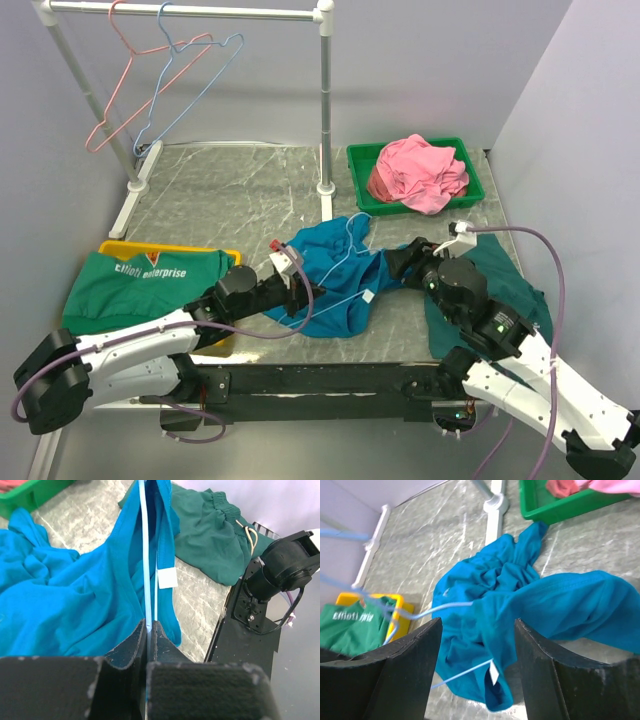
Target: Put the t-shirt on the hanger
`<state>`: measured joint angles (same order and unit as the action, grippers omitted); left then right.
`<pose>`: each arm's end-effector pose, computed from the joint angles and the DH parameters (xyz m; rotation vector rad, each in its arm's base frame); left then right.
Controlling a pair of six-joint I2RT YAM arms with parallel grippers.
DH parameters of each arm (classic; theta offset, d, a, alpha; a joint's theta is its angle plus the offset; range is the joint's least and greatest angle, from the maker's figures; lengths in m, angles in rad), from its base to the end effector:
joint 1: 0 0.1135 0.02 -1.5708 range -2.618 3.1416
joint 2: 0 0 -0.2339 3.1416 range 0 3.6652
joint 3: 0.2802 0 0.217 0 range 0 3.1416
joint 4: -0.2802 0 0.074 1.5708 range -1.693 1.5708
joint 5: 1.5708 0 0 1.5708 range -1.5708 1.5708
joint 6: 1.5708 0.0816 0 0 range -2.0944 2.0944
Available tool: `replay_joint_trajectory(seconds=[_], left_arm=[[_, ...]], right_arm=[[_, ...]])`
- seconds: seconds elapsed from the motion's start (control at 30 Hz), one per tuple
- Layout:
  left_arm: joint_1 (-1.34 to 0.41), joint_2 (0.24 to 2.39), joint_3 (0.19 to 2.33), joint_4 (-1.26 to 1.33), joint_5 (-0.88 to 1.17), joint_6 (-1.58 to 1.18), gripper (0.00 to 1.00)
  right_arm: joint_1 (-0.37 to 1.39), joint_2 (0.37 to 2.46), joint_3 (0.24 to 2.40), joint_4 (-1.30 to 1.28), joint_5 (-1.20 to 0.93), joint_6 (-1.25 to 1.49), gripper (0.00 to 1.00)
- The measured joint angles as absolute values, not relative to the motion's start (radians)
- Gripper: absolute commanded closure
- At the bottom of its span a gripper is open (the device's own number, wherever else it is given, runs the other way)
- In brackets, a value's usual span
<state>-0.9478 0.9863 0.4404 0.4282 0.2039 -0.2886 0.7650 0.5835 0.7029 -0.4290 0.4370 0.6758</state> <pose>0.1343 -0.2152 0.2335 0.7385 1.6526 -1.0788 0.1434 0.0898 0.2817 0.2192 1.8795 0.5878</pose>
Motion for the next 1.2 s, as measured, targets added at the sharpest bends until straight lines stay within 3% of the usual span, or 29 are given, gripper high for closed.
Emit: replay_joint_trajectory(seconds=[0.33, 0.6, 0.8, 0.87, 0.9, 0.93, 1.0, 1.03, 1.2], left_arm=[[-0.948, 1.135, 0.506, 0.422, 0.209, -0.32, 0.99], [-0.953, 1.249, 0.607, 0.389, 0.224, -0.331, 0.99], [-0.996, 1.274, 0.639, 0.351, 0.22, -0.327, 0.99], [-1.009, 1.274, 0.641, 0.345, 0.216, -0.327, 0.99], [-1.015, 1.274, 0.642, 0.338, 0.212, -0.327, 0.99], [-1.019, 1.274, 0.642, 0.331, 0.208, -0.327, 0.99], [-1.024, 1.274, 0.642, 0.326, 0.198, -0.327, 0.96], [-1.026, 1.274, 0.642, 0.321, 0.189, -0.327, 0.87], [-1.039, 1.271, 0.651, 0.324, 0.139, -0.36, 0.59]], right_arm=[[0.776, 0.604, 0.707, -0.315, 0.293, 0.53, 0.31], [0.885, 0.789, 0.755, -0.281, 0.377, 0.444, 0.34], [0.891, 0.861, 0.757, -0.268, 0.48, 0.414, 0.48], [0.891, 0.881, 0.757, -0.257, 0.503, 0.405, 0.57], [0.891, 0.888, 0.757, -0.249, 0.509, 0.401, 0.63], [0.891, 0.893, 0.757, -0.242, 0.515, 0.397, 0.78], [0.89, 0.899, 0.757, -0.234, 0.53, 0.387, 0.94], [0.888, 0.9, 0.757, -0.232, 0.542, 0.384, 1.0], [0.891, 0.885, 0.711, -0.206, 0.569, 0.378, 1.0]])
